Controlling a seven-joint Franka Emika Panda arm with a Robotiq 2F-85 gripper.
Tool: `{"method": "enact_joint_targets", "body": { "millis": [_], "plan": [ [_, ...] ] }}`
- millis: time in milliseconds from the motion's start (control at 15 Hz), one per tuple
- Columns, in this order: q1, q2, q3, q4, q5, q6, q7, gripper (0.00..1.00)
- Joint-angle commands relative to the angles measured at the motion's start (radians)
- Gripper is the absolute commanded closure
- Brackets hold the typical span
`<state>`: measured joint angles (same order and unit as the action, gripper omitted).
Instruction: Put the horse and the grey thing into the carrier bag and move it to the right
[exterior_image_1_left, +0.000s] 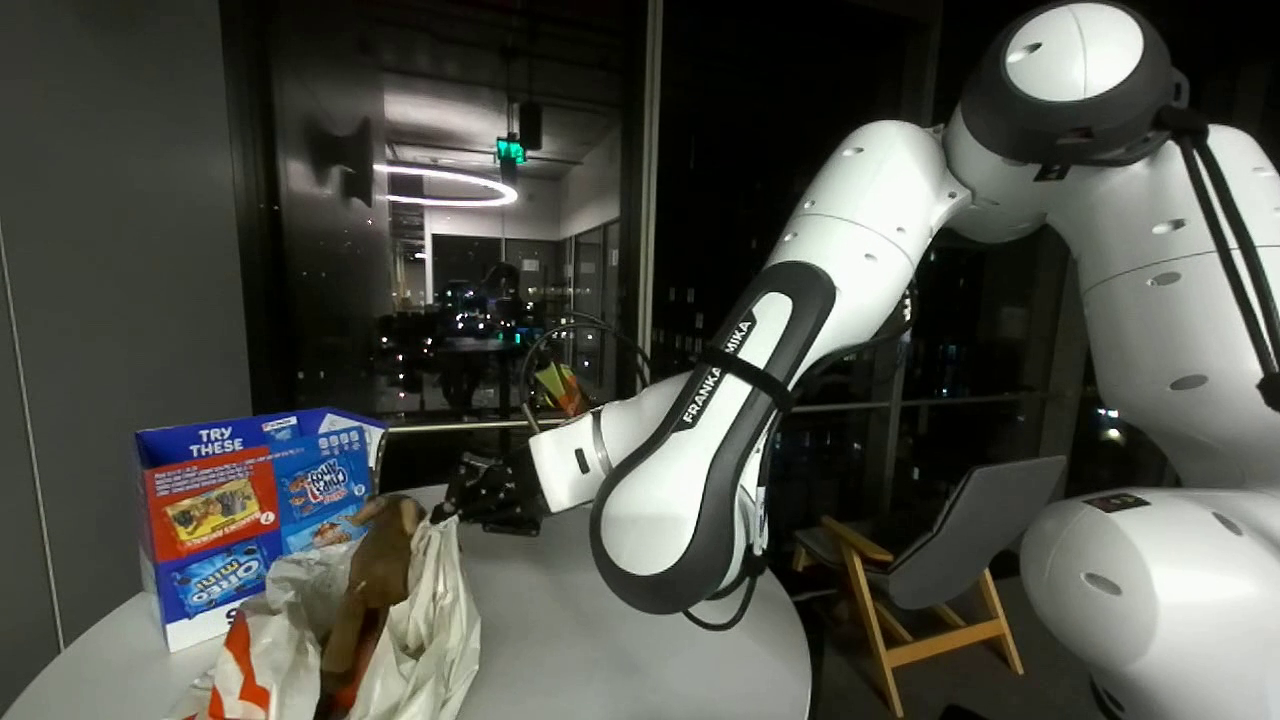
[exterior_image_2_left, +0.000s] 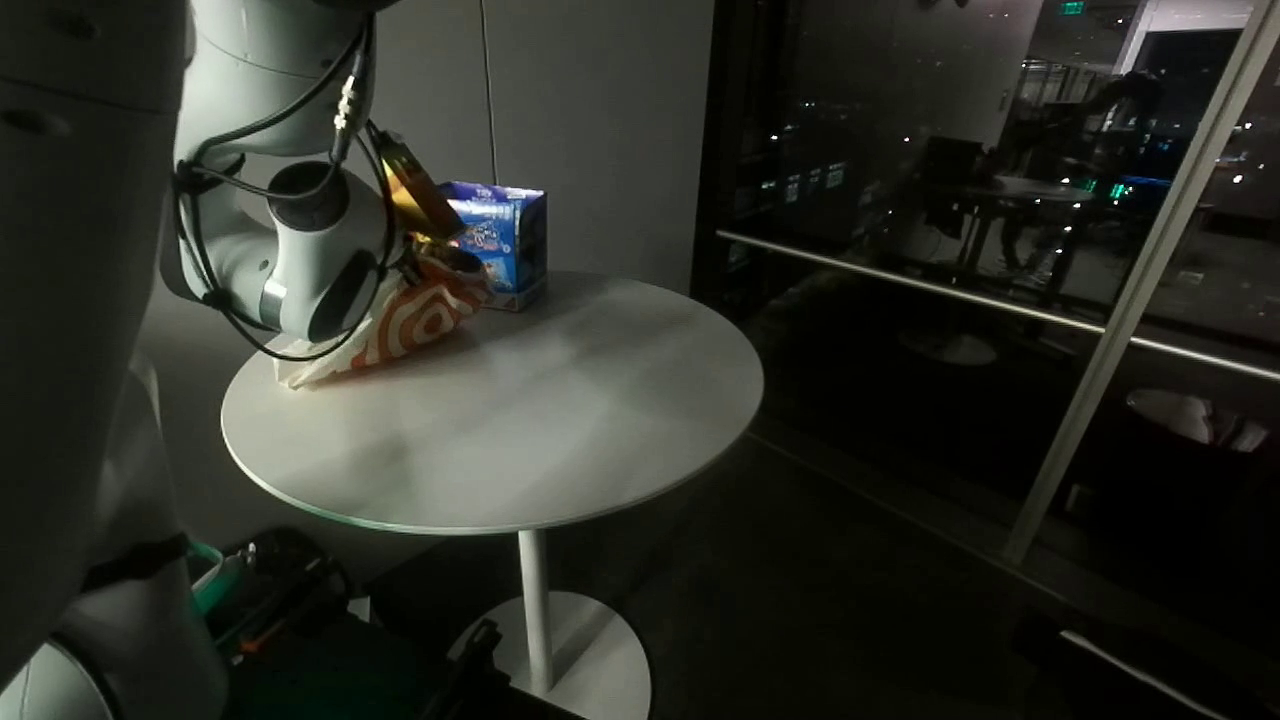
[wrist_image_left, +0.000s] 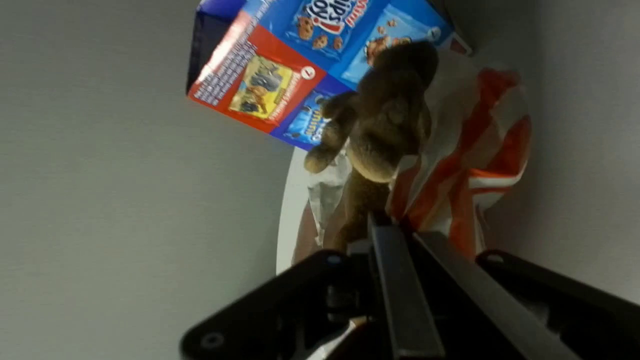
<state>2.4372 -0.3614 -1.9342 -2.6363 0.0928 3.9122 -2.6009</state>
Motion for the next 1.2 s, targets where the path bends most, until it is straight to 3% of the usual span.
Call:
{"method": "enact_joint_targets", "body": {
  "millis": [0, 533, 600, 667, 800, 867, 1000, 1133],
  "plan": [
    [-0.048, 0.062, -0.002, -0.028, -0.039, 0.141, -0.033, 0.95],
    [-0.178, 0.095, -0.076, -0.020, -0.028, 0.338, -0.072, 0.95],
    [-0.189, 0.093, -0.083, -0.018, -0.019, 0.335, -0.066, 0.95],
    [-0.205, 0.089, -0.084, -0.021, -0.011, 0.299, -0.049, 0.69],
    [-0.247, 0.074, -0.059, -0.041, -0.007, 0.165, 0.037, 0.65],
    [-0.217, 0.067, -0.084, -0.027, -0.014, 0.228, -0.026, 0.84],
    [-0.234, 0.062, -0.081, -0.035, -0.014, 0.170, 0.009, 0.70],
    [-0.236, 0.060, -0.079, -0.039, -0.014, 0.162, 0.019, 0.70]
  ]
}}
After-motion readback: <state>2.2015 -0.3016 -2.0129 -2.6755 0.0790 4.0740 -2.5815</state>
